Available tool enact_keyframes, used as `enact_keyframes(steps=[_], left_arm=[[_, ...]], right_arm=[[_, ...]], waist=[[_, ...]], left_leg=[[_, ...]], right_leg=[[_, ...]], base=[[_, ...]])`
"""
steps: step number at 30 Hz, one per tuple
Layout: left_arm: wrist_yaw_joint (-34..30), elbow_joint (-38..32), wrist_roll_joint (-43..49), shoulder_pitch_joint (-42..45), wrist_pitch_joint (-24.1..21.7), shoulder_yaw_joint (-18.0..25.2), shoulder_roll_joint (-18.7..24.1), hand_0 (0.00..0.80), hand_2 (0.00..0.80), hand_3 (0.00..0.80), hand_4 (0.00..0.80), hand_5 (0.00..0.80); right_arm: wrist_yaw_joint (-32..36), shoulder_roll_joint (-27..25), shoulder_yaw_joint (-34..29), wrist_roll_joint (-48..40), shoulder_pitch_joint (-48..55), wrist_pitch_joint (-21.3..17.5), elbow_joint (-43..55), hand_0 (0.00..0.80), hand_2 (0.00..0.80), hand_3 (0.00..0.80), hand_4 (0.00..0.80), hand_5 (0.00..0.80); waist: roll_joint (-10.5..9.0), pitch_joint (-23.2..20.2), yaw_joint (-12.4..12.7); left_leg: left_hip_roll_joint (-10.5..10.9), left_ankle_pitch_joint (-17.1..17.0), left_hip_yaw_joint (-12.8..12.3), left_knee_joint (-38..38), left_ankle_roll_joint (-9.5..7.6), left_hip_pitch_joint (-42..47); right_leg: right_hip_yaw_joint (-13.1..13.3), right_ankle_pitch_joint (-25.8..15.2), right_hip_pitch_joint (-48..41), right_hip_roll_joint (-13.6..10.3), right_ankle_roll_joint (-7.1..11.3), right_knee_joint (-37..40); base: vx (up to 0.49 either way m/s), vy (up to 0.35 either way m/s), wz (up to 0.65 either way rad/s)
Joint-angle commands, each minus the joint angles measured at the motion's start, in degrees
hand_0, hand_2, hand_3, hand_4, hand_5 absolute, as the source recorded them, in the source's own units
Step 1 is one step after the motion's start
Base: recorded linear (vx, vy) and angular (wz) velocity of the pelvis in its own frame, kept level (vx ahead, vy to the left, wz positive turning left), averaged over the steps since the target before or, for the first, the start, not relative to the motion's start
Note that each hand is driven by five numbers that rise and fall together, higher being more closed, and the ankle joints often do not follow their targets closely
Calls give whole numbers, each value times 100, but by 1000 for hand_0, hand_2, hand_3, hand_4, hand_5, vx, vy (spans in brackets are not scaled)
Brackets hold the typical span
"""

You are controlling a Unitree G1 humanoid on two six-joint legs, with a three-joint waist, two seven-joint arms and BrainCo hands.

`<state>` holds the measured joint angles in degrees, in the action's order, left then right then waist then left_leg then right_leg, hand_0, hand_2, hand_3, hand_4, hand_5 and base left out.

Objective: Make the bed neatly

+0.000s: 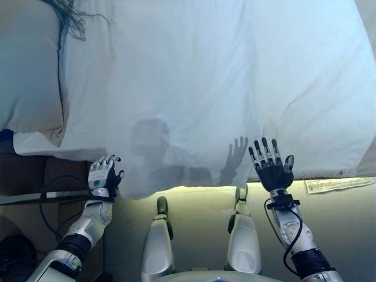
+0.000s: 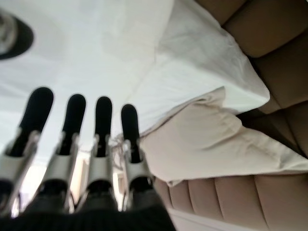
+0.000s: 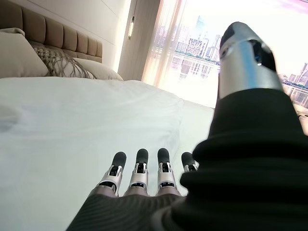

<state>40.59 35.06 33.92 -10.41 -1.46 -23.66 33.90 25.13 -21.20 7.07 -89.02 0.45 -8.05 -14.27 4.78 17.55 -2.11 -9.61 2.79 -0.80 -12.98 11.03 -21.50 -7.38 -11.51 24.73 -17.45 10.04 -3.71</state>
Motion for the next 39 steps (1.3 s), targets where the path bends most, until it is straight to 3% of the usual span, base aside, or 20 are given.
enact_keyframes(steps=[1, 5, 8, 12, 16, 22, 29, 35, 39], left_arm=[[500, -57, -149, -195, -356, 2, 182, 0, 0, 0, 0, 0], [475, -175, -371, -397, -675, 2, 100, 0, 0, 0, 0, 0], [132, -151, -896, -604, -995, -37, -135, 0, 0, 0, 0, 0], [-538, -46, -1875, -668, -1411, -46, -532, 0, 0, 0, 0, 0], [-1660, -250, -3228, -530, -1932, 100, -727, 0, 0, 0, 0, 0], [-2648, -712, -4054, -654, -2184, 44, -306, 0, 0, 0, 0, 0], [-2831, -1302, -4601, -1183, -1937, -288, 260, 0, 0, 0, 0, 0], [-2722, -2242, -4904, -1262, -1588, -302, 584, 0, 0, 0, 0, 0], [-2743, -2488, -4886, -1222, -1648, -239, 692, 0, 0, 0, 0, 0]], right_arm=[[104, -93, -144, -141, 385, -41, 457, 0, 0, 0, 0, 0], [-6, 47, -9, 34, 356, -192, 450, 0, 0, 0, 0, 0], [-635, 80, 151, 743, 292, -648, 258, 0, 0, 0, 0, 0], [-1026, 149, 181, 1116, 144, -616, -127, 0, 0, 0, 0, 0], [-1792, 104, 83, 2173, -52, -591, -891, 0, 0, 0, 0, 0], [-1984, -206, -135, 2380, -867, -385, -2868, 0, 0, 0, 0, 0], [-1764, -545, -404, 2374, -2014, -383, -5100, 0, 0, 0, 0, 0], [-1744, -948, -464, 2385, -2683, -281, -5608, 0, 0, 0, 0, 0], [-2004, -1176, -505, 2554, -2948, -83, -5761, 0, 0, 0, 0, 0]], waist=[[-175, -254, 19], [-274, -251, 18], [-352, -271, 24], [-413, -296, 47], [-497, -284, 226], [-537, -69, 647], [-381, 252, 999], [-192, 456, 1226], [-132, 474, 1284]], left_leg=[[-77, -568, 78, 351, -237, -323], [-102, -579, 76, 398, -237, -300], [-154, -590, 109, 383, -215, -276], [-207, -628, 112, 453, -228, -166], [-166, -593, 293, 337, -239, -196], [-108, -611, 561, 201, -278, -533], [106, -641, 790, -175, -342, -1180], [374, -616, 927, -558, -416, -1800], [439, -701, 892, -572, -458, -2064]], right_leg=[[23, 519, -272, -389, 436, -257], [16, 460, -327, -317, 447, -169], [45, 439, -367, -254, 458, -168], [50, 427, -486, -184, 445, -142], [-8, 407, -548, -173, 427, -172], [-357, 334, -602, -143, 417, -97], [-534, 339, -303, -229, 385, -292], [-527, 422, 230, -308, 317, -647], [-515, 409, 569, -368, 326, -754]], base=[[-42, -56, 1], [-51, -83, 4], [-14, -76, 4], [25, -62, -1], [46, -147, 2], [-8, -207, 19], [-29, -97, 30], [-17, -31, 22], [-25, 10, 19]])
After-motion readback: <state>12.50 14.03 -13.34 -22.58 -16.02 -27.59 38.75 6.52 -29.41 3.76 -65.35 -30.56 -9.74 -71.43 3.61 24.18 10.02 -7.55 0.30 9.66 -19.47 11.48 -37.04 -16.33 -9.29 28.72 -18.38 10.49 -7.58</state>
